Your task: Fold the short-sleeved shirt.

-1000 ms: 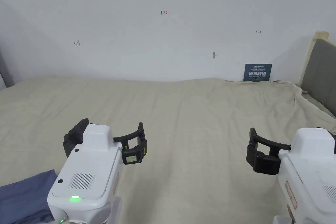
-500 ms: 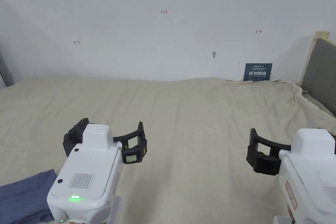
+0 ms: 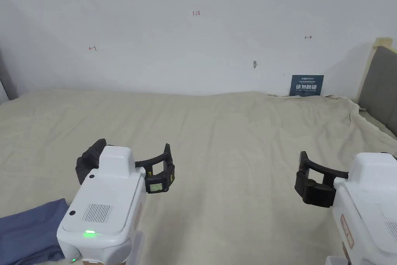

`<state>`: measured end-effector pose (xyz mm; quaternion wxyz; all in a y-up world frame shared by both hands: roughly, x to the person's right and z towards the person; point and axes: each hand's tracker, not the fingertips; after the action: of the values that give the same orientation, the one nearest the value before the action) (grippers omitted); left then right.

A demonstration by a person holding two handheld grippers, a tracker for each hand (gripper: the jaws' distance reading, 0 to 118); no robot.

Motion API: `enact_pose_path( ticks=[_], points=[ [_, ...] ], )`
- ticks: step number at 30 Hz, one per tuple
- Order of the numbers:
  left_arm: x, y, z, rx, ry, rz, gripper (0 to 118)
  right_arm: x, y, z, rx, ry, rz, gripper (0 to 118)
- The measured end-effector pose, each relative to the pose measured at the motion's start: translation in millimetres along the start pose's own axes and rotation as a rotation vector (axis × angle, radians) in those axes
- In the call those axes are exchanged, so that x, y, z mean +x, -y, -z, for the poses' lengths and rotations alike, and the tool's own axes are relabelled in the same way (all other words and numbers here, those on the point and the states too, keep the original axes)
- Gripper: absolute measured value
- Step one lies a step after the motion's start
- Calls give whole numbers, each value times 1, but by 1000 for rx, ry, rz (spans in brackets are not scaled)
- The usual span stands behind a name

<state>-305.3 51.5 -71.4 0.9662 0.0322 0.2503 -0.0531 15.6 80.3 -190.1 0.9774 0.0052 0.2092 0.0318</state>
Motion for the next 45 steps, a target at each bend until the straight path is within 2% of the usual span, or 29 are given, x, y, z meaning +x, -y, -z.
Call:
enact_pose_path(
  ticks=[5, 9, 12, 14, 16, 19, 22, 26, 28, 38, 41, 43, 45],
  points=[
    [-1, -1, -1, -3, 3, -1, 118, -2, -5, 1, -38, -11, 9, 118],
    [-3, -1, -3, -2, 1, -9, 118, 2, -5, 8, -116, -10, 114, 118],
    [-5, -1, -4, -3, 0, -9, 118, 2, -12, 13, -254, 63, 194, 118],
    [-6, -2, -4, 0, -2, -9, 118, 0, -20, 18, -371, 115, 207, 118],
    [-7, -2, -5, 1, -3, -15, 118, 2, -23, 24, -453, 113, 220, 118],
    [-9, -4, -4, 6, -2, -25, 118, 9, -21, 29, -496, 76, 278, 118],
    [-9, -5, -4, 8, -4, -21, 118, 12, -19, 32, -511, 104, 293, 118],
    [-8, -7, -4, 13, -4, -16, 118, 9, -20, 28, -478, 121, 263, 118],
    [-8, -7, -4, 14, -5, -15, 118, 9, -19, 28, -447, 94, 229, 118],
    [-8, -6, -5, 13, -5, -15, 118, 8, -14, 33, -422, 137, 220, 118],
    [-8, -7, -5, 17, -8, -14, 118, 8, -13, 31, -340, 111, 181, 118],
    [-9, -6, -6, 22, -8, -14, 118, 10, -13, 29, -276, 99, 186, 118],
    [-9, -6, -6, 25, -11, -10, 118, 12, -12, 24, -174, 48, 184, 118]
  ],
)
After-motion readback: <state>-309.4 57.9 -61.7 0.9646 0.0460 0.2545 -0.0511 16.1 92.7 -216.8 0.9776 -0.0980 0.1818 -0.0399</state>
